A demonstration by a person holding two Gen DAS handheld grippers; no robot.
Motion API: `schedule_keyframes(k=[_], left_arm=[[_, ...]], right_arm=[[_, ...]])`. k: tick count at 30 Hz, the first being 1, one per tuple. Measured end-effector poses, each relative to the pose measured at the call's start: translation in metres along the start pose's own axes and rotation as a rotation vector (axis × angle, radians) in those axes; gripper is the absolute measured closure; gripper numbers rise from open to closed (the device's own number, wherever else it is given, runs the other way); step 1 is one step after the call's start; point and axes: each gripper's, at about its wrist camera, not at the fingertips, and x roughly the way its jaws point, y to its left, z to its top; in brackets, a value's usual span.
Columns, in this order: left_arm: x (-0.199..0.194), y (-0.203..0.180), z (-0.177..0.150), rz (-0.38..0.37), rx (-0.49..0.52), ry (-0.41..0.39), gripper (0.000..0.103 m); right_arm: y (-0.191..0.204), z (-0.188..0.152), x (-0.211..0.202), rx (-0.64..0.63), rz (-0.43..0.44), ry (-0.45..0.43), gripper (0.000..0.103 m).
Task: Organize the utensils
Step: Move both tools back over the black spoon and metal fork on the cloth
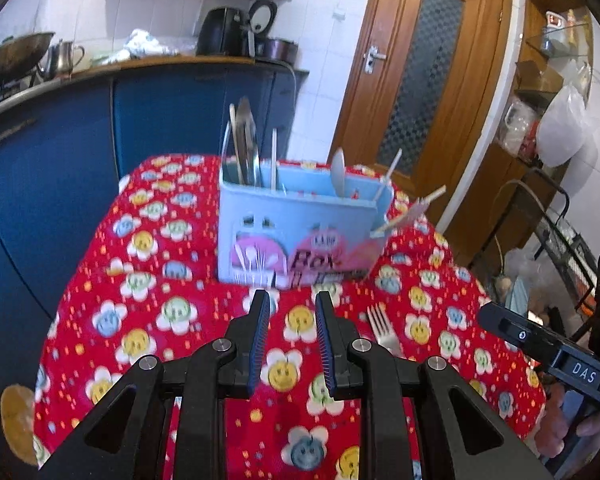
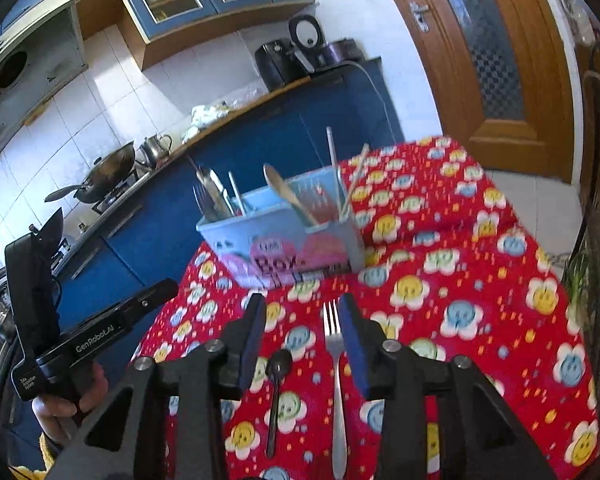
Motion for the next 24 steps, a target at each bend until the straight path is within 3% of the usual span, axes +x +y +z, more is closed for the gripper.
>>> schedule_keyframes(k=[11,24], left_arm=[[0.02,-0.012,-0.03,0.012,-0.003,0.121,0.079],[0.047,-0.032,-0.049,-0.037,-0.008,0.263,0.079]], right_arm=[[-0.024,-0.025,0.006,0.045,-0.027,0.043,0.06],[-0.04,-0.035,0.004,0.08,-0.043,0.042,0.059]])
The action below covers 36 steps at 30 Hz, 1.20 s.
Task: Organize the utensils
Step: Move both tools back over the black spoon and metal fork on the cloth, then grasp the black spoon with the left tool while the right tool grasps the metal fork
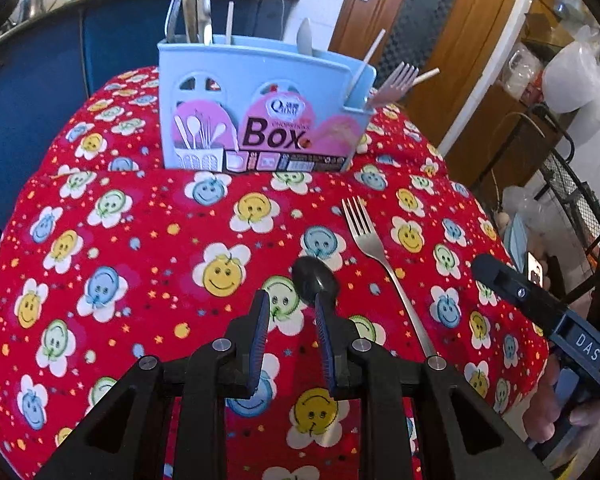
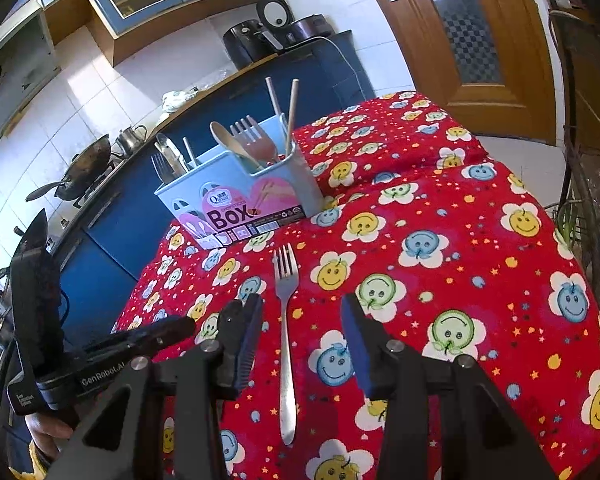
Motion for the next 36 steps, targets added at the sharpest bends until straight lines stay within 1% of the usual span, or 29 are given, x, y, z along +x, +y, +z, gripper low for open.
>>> schedule_keyframes(k=[4,14,20,23,28,31,35,36], left_arm=[[0.003,-0.003,-0.002,0.015,0.008,0.015,0.079],[0.014,-0.005,-0.002,0.02,0.002,0.056,0.08],[0.02,-0.011,-0.001,-0.001,0.006,0.083,0.08],[0.023,-0.017,0.0,-0.017,0.016,0.113,0.08],[0.029,-0.03,0.003,0.04,0.064,0.161,0.08],[0.032,-0.034,0.006,0.061,0.077,0.191,0.08],[0.036,-0.04,0.007,0.092,0.114,0.204,0.081],[0.036,-0.043,0.007,0.102,0.126,0.2,0.084]], right_arm=[[-0.002,0.0,-0.002,-0.001,-0.009,-0.01,0.059],[-0.009,-0.001,-0.002,0.021,0.003,-0.009,0.059],[-0.013,-0.002,-0.002,0.032,0.006,-0.011,0.059],[-0.015,-0.002,-0.002,0.038,0.008,-0.011,0.059],[-0.016,-0.003,-0.003,0.039,0.015,-0.012,0.059],[-0.017,-0.004,-0.004,0.04,0.022,-0.016,0.059],[-0.018,-0.004,-0.004,0.044,0.028,-0.017,0.059],[-0.018,-0.005,-0.004,0.044,0.028,-0.016,0.059]])
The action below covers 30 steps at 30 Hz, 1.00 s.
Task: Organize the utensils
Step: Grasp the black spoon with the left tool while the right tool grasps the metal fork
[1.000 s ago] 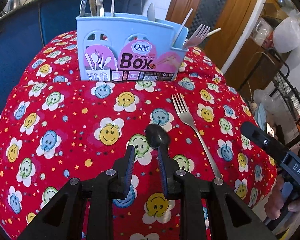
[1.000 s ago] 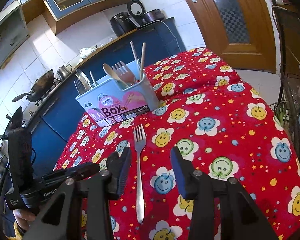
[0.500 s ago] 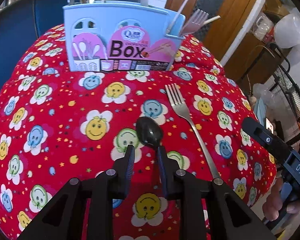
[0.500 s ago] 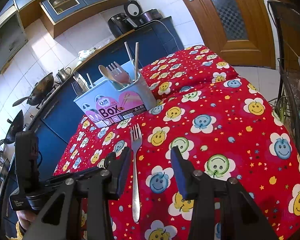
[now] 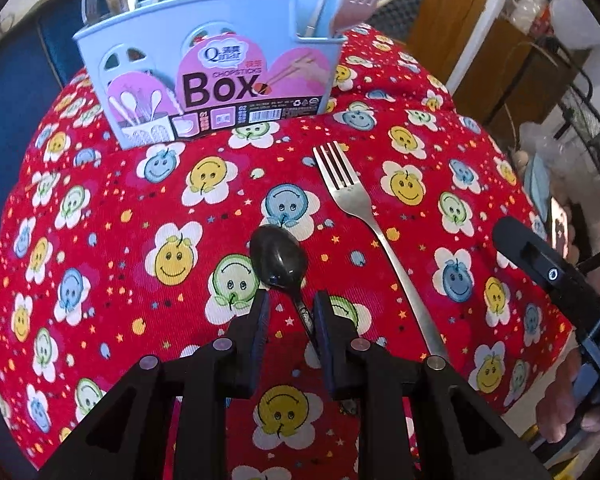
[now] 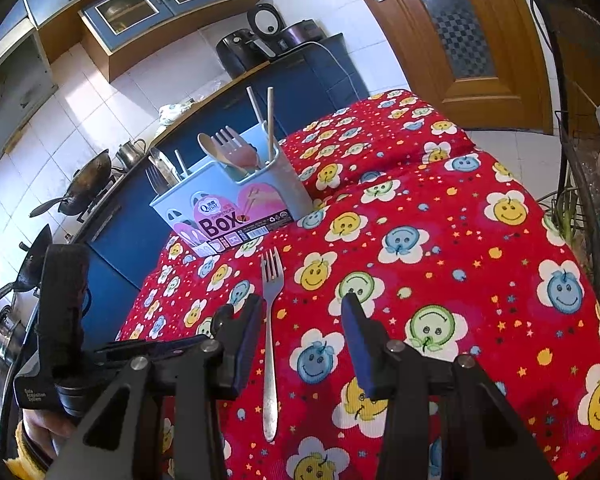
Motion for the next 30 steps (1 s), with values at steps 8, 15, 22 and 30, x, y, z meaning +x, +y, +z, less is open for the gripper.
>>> schedule_keyframes(k=[8,15,22,30], left_arm=[[-0.002,0.019,-0.003,-0.066,-0.086,-0.057,0.098],[-0.023,0.038,-0.014,-0.108,-0.114,-0.179,0.098],[-0.048,0.051,-0.019,-0.118,-0.113,-0.299,0.098],[-0.068,0.069,-0.027,-0.125,-0.109,-0.399,0.098]], right_arm=[[0.006,-0.002,-0.002,-0.017,0.001,0.013,0.059],[0.017,0.0,0.008,-0.062,-0.012,0.068,0.059],[0.033,0.004,0.03,-0.14,-0.032,0.192,0.059],[0.054,0.007,0.06,-0.262,-0.113,0.357,0.071]])
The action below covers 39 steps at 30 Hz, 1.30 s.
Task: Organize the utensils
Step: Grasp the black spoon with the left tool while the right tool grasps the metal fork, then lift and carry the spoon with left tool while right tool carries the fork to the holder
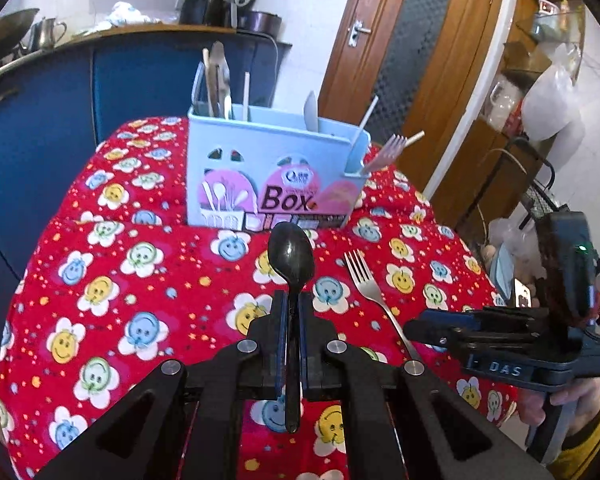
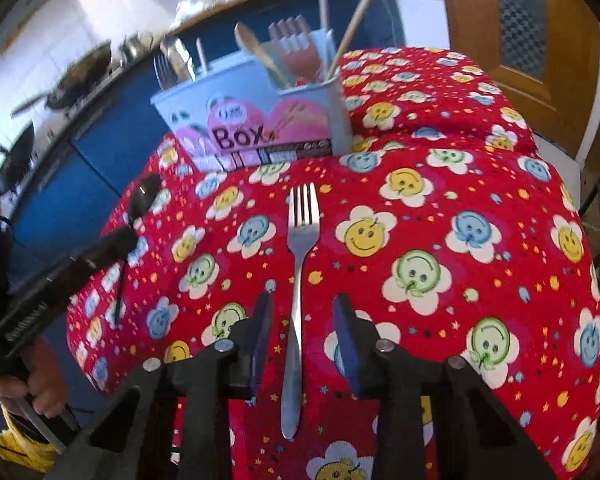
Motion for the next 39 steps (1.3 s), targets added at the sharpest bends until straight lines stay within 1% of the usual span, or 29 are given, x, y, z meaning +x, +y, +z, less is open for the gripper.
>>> schedule_keyframes(k=[4,7,12,16,17,19,20,22,26,29,32,33,36,39], left_arm=[[-0.008,0.006,0.001,-0.006,0.003,-0.042,0.098],[-0.012,0.011,0.003,-0.019,0.004,-0.068,0.098],[-0.016,0.019,0.007,-0.049,-0.005,-0.1,0.098],[-0.018,0.024,0.011,-0.061,-0.008,-0.117,0.098],[-0.019,0.025,0.011,-0.063,-0.01,-0.12,0.098],[-0.019,0.027,0.013,-0.069,-0.016,-0.128,0.098],[-0.019,0.027,0.014,-0.071,-0.019,-0.133,0.098],[-0.019,0.028,0.015,-0.075,-0.021,-0.141,0.098],[-0.022,0.027,0.018,-0.089,-0.014,-0.158,0.098],[-0.026,0.026,0.02,-0.094,-0.009,-0.183,0.098],[-0.03,0.026,0.024,-0.1,-0.016,-0.209,0.098],[-0.031,0.025,0.026,-0.1,-0.018,-0.22,0.098],[-0.032,0.023,0.032,-0.092,-0.024,-0.247,0.098],[-0.03,0.023,0.041,-0.083,-0.031,-0.269,0.098]], right_arm=[[0.011,0.011,0.011,-0.056,-0.05,0.07,0.078],[0.018,0.019,0.024,-0.088,-0.087,0.147,0.082],[0.026,0.034,0.04,-0.1,-0.129,0.25,0.084],[0.028,0.044,0.047,-0.118,-0.149,0.305,0.087],[0.028,0.045,0.048,-0.124,-0.156,0.31,0.092],[0.028,0.048,0.049,-0.128,-0.162,0.304,0.095],[0.027,0.047,0.049,-0.123,-0.155,0.294,0.096],[0.025,0.047,0.047,-0.095,-0.114,0.257,0.097],[0.01,0.037,0.033,0.015,0.047,0.143,0.097],[0.006,0.025,0.016,0.047,0.124,0.028,0.097],[0.011,0.017,-0.005,0.06,0.167,-0.086,0.097],[0.012,0.014,-0.013,0.061,0.177,-0.14,0.097],[0.019,0.015,-0.03,0.061,0.193,-0.255,0.097],[0.02,0.021,-0.045,0.06,0.198,-0.346,0.097]])
